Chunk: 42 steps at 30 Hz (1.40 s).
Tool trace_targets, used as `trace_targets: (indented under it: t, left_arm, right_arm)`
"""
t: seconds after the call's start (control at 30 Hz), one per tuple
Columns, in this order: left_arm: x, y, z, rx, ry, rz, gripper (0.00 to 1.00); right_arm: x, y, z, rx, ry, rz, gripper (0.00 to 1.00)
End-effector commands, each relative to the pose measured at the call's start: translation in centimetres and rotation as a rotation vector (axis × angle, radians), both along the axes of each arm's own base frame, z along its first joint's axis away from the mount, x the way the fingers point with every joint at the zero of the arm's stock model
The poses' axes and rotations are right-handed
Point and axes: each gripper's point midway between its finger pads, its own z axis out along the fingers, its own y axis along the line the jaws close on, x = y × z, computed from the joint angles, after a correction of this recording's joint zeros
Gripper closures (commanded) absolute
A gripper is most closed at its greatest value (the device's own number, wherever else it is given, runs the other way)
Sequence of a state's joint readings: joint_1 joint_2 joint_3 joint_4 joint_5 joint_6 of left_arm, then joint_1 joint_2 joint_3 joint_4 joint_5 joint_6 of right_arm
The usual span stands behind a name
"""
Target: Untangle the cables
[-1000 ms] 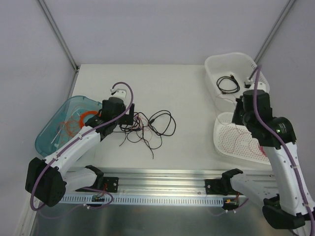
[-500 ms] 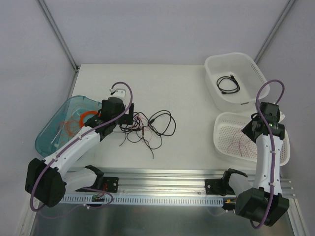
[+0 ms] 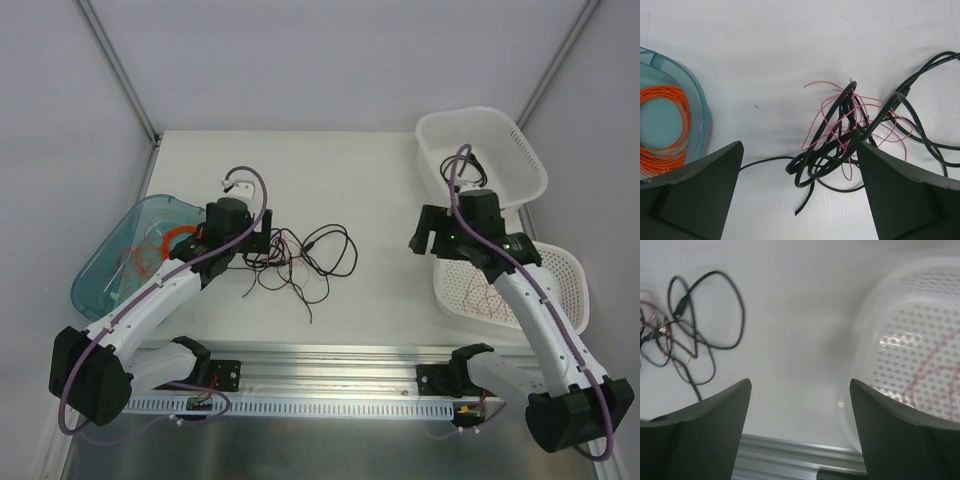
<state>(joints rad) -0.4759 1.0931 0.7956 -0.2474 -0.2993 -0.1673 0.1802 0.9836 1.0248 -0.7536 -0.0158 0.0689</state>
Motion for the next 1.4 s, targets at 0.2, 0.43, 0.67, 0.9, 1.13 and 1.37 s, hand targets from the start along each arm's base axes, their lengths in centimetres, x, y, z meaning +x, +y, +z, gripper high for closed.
trace_targets:
  t: [0.2,0.43,0.67,0.9,1.13,1.37]
  left_arm:
    - [-0.1,-0.9,-0.1,-0.027,0.02,-0.06,0.04]
    - [-0.1,-1.8,-1.2,-0.055,0.066,-0.073,0.09]
    - [-0.1,-2.3,-2.0,-0.071,0.101,-0.08,0.14]
    - [-0.2,-2.8,-3.5,-0.074,0.16,-0.08,0.21]
    - [-0.2,-3.0,-3.7,-0.078,0.184,-0.083,0.21]
    - [-0.4,-3.5,-3.4,-0.097,0.182,-0.106,0.22]
  right_arm:
    - [1.6,19.1,1.5,0.082,-0.165,0.583,0.22]
    - [2.6,27.5,-0.5,0.169,-0.161,0.69,0.35]
    - [3.9,31.4,-4.3,0.177,-0.098,0.714,0.4]
    - [5.9,31.8,-8.7,0.108,-0.037,0.635,0.5]
    - [5.7,29.1,-12.5,0.062,0.063,0.543,0.73]
    - [6.2,20.5,-12.6,-0.055,0.096,0.37,0.92]
